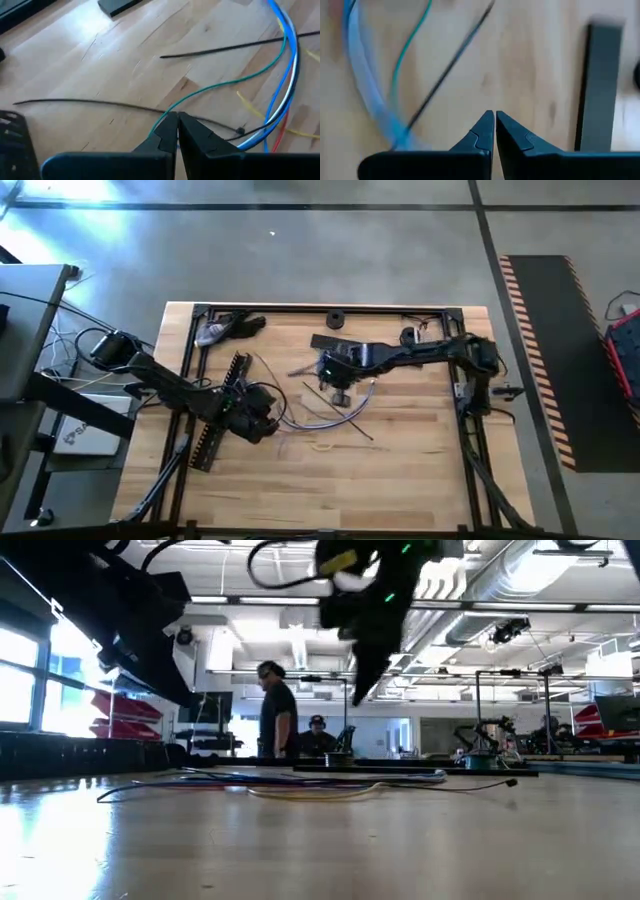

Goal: Ziptie cables
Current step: Insert the right cable zip tie into the cable wires

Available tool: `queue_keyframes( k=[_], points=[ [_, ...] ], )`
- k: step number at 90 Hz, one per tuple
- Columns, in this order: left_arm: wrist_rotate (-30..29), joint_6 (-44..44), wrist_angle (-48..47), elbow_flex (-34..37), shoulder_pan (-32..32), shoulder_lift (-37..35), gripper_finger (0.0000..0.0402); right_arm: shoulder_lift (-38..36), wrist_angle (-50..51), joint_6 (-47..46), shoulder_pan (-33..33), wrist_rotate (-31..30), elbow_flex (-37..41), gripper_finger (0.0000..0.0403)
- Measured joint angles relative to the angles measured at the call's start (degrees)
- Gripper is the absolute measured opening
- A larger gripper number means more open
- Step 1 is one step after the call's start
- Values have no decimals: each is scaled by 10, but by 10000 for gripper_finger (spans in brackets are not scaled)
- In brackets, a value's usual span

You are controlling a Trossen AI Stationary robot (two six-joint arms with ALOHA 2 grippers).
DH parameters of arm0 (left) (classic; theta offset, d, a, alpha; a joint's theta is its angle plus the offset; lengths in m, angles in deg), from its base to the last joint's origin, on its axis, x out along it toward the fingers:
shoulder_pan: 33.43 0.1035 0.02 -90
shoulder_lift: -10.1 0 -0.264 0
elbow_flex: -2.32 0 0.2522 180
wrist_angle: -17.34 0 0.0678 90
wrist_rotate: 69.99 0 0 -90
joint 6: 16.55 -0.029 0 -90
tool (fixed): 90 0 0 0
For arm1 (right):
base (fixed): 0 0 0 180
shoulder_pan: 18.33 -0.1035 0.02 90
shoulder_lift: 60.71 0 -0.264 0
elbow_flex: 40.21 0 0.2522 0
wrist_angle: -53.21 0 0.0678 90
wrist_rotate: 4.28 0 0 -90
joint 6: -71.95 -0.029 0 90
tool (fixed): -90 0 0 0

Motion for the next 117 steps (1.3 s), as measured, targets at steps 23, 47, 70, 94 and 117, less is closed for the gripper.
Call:
queue_keyframes(
  k=[23,47,70,94,117],
  points=[
    [77,-29,31,0,26,3,0,-64,-14,-206,-111,36,201,0],
    [129,-133,112,0,117,70,0,-74,-256,-323,-161,114,336,0],
    [164,-226,219,0,177,122,0,-70,-359,-324,-162,127,330,0],
    [186,-253,237,0,213,124,0,-68,-437,-268,-162,129,324,0],
    [260,-347,352,0,160,116,0,-127,-389,-112,-184,71,298,0]
  ],
)
